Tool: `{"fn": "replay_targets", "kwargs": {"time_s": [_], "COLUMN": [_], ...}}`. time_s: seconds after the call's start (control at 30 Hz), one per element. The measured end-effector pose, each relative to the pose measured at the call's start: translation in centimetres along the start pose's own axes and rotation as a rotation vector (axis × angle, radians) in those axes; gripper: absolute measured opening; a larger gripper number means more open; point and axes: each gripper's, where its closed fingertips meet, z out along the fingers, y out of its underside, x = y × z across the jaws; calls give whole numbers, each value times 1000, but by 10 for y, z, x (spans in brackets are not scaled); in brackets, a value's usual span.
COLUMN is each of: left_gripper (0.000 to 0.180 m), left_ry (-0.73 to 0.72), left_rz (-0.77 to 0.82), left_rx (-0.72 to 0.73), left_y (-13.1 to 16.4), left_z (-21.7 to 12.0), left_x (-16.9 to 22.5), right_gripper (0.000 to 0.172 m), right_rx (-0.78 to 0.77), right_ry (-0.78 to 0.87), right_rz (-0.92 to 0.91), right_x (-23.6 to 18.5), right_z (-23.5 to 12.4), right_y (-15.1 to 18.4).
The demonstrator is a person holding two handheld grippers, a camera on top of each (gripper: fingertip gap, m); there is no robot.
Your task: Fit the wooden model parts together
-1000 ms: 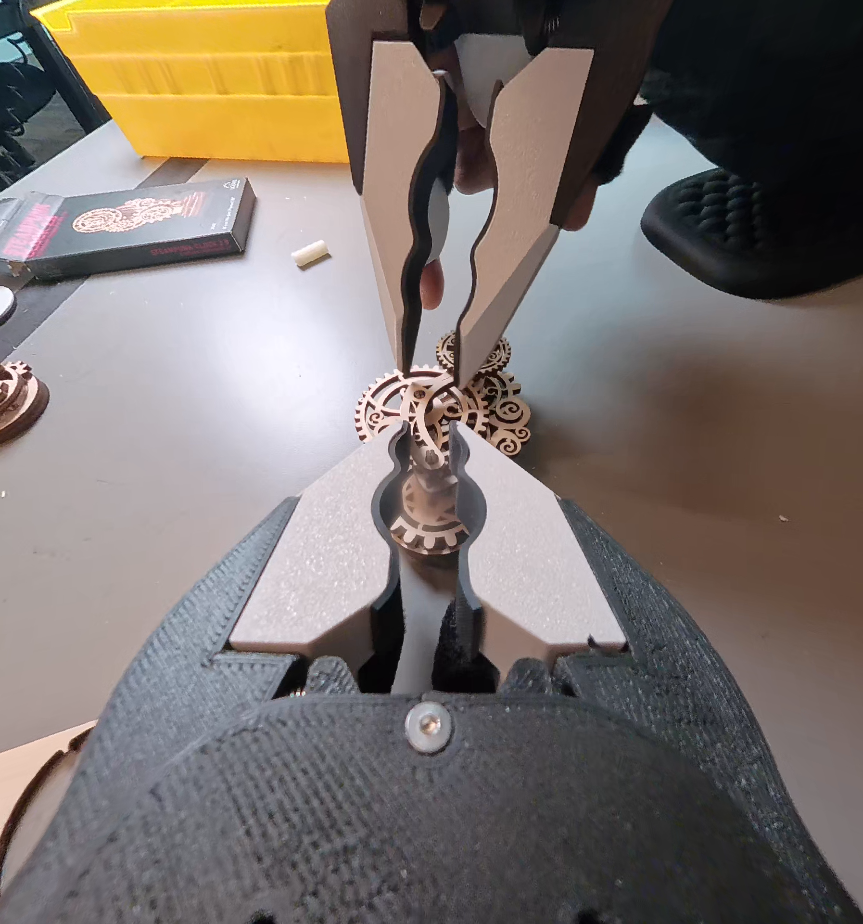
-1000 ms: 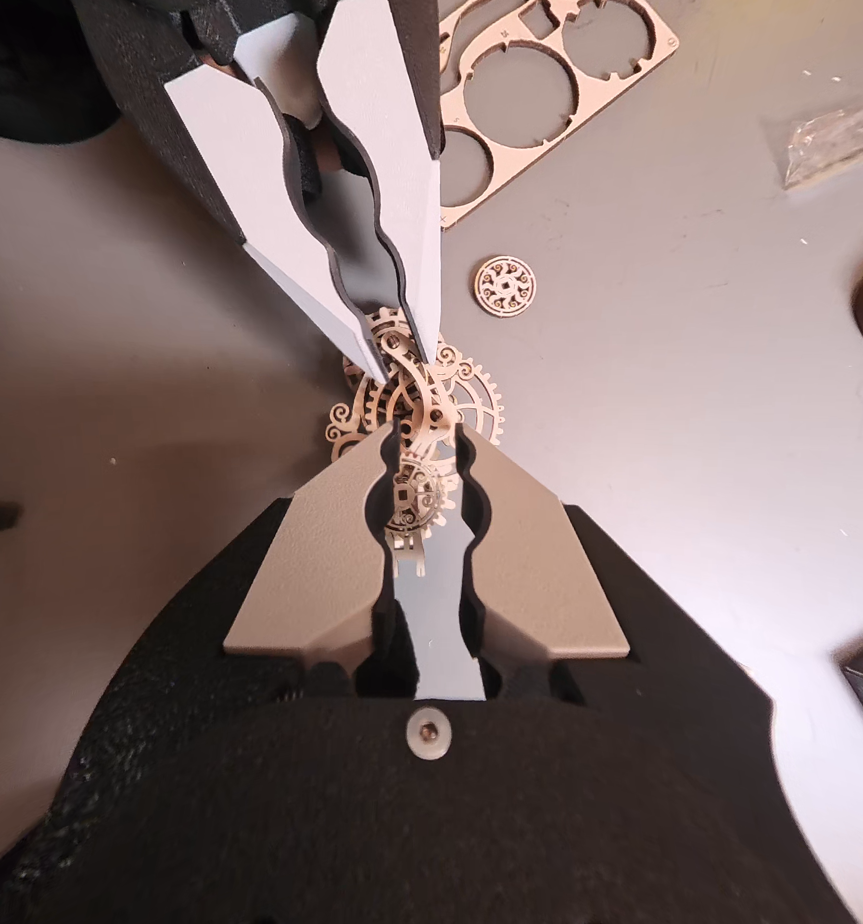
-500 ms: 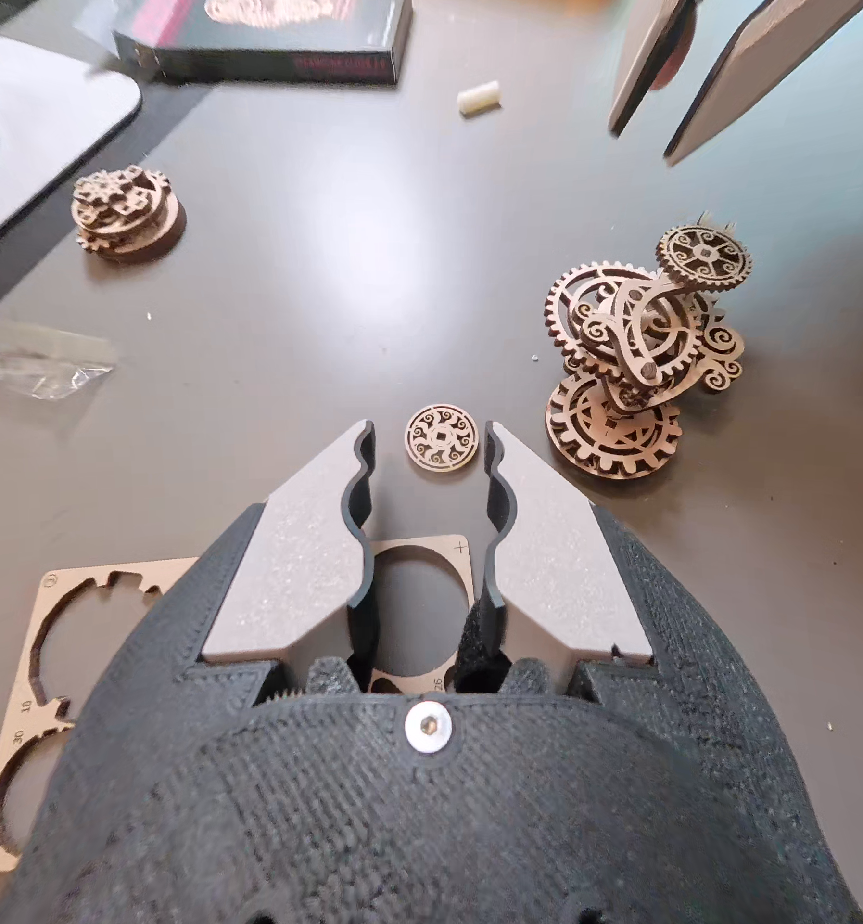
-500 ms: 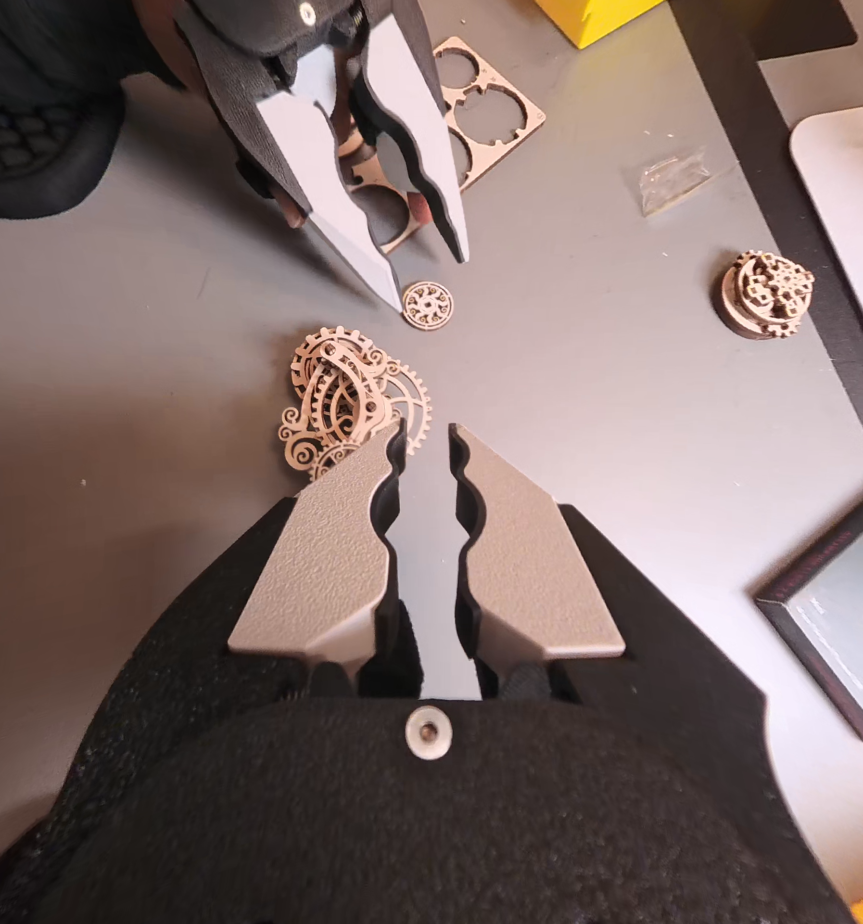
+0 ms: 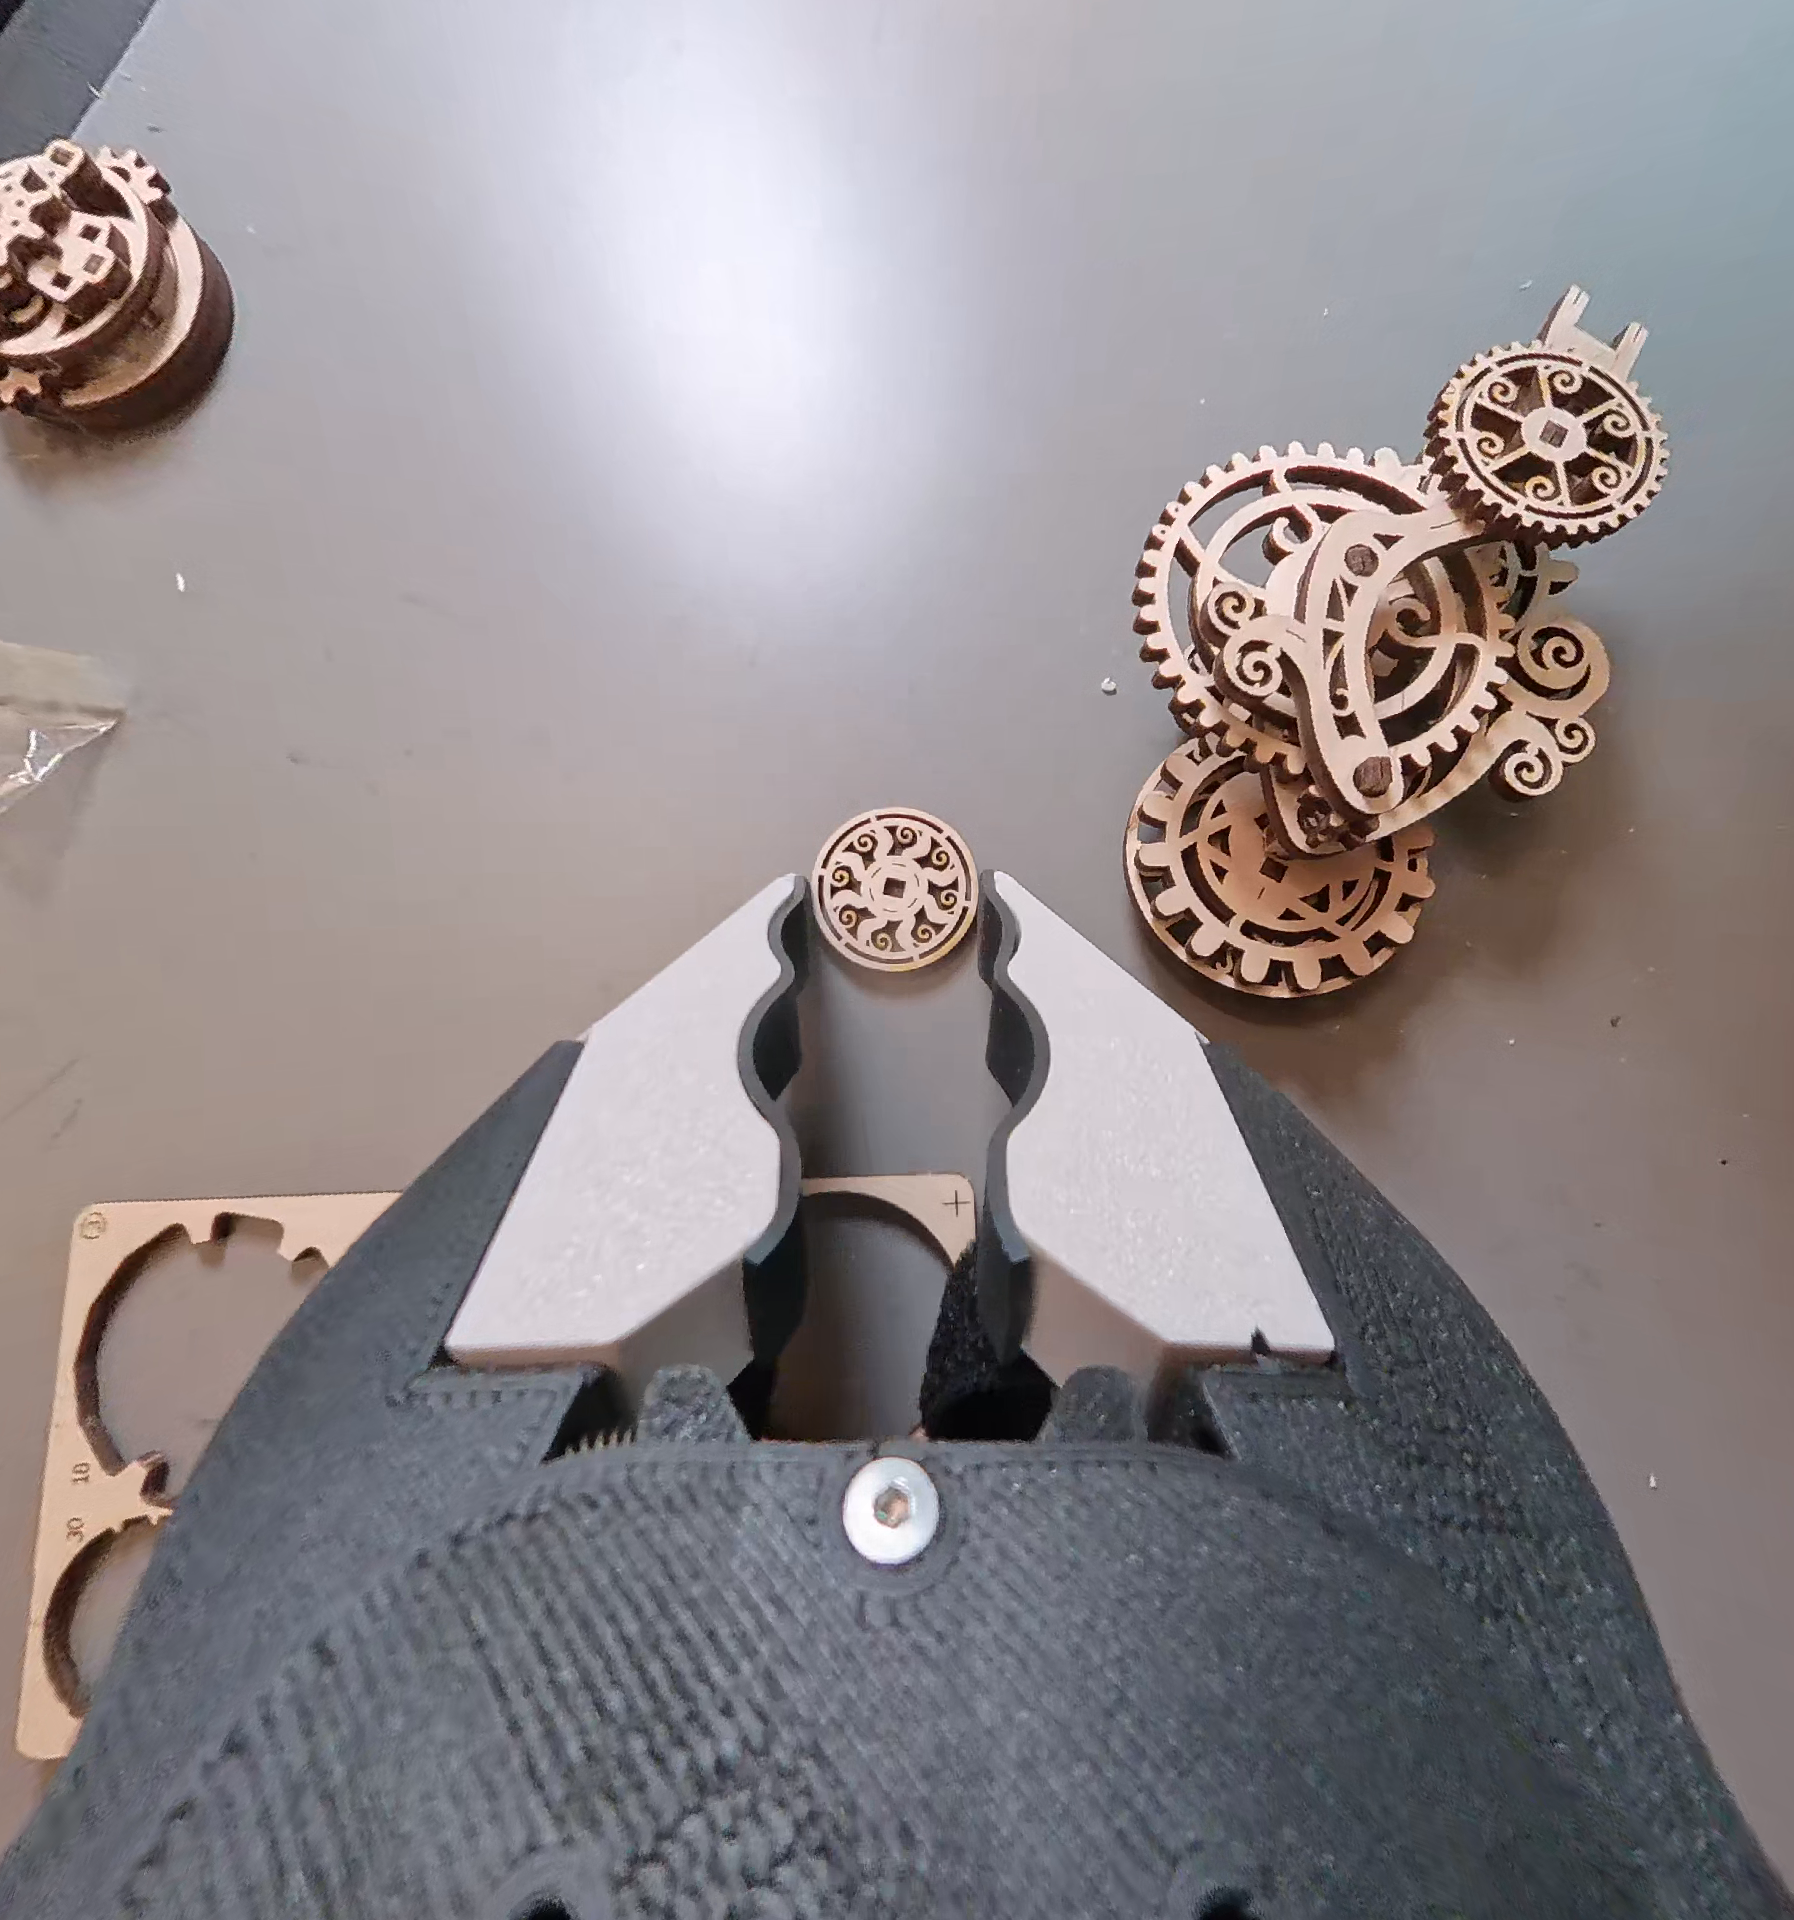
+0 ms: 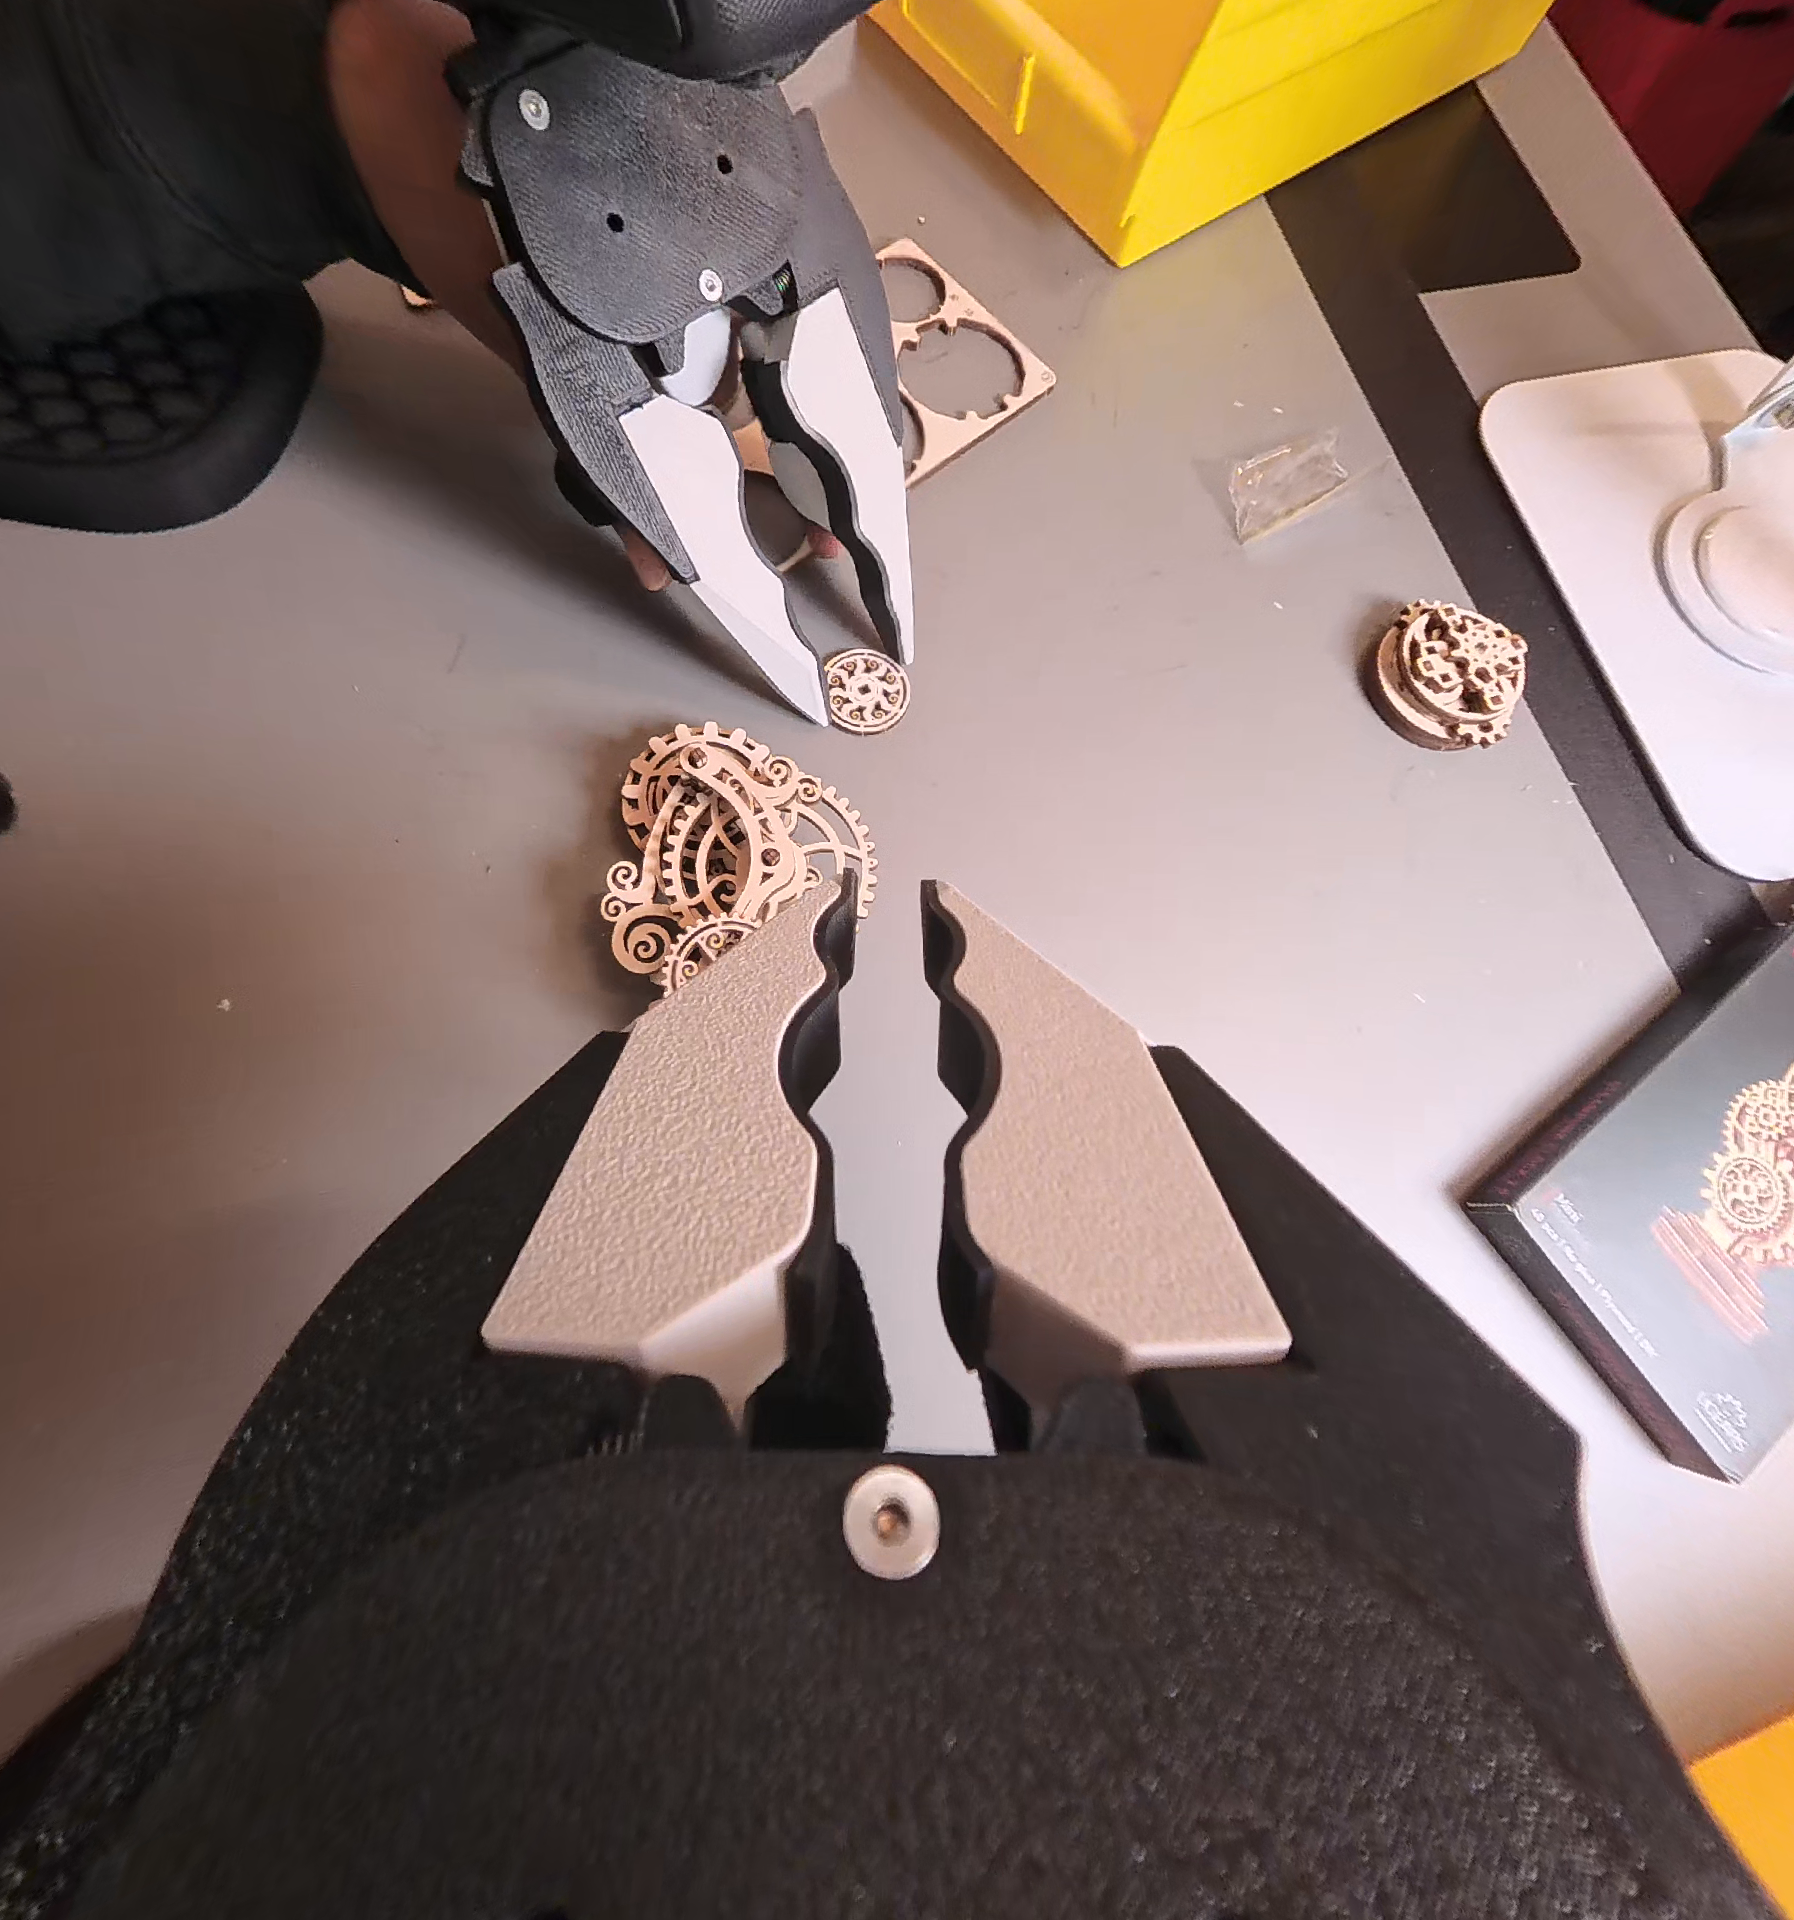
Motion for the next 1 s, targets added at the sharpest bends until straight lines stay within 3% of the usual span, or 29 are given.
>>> {"fn": "replay_targets", "kwargs": {"time_s": [0.17, 0.3, 0.37, 0.63, 1.0], "left_gripper": [30, 30, 30, 30, 30], "left_ry": [-73, 51, 119, 137, 204], "left_rz": [92, 115, 135, 256, 286], "left_rx": [57, 244, 236, 89, 128], "left_y": [-12, -61, -69, -59, -59], "left_z": [-6, -32, -33, -8, -7], "left_x": [-7, 34, 55, 68, 69], "right_gripper": [10, 11, 11, 15, 24], "right_rx": [3, 27, 45, 77, 125], "right_ry": [-4, -10, -17, -46, -105], "right_rz": [-19, -58, -79, -111, -14], "right_x": [-3, -11, -17, -30, -30], "right_z": [0, 6, 9, 29, 45], "right_y": [5, 15, 18, 24, 25]}}
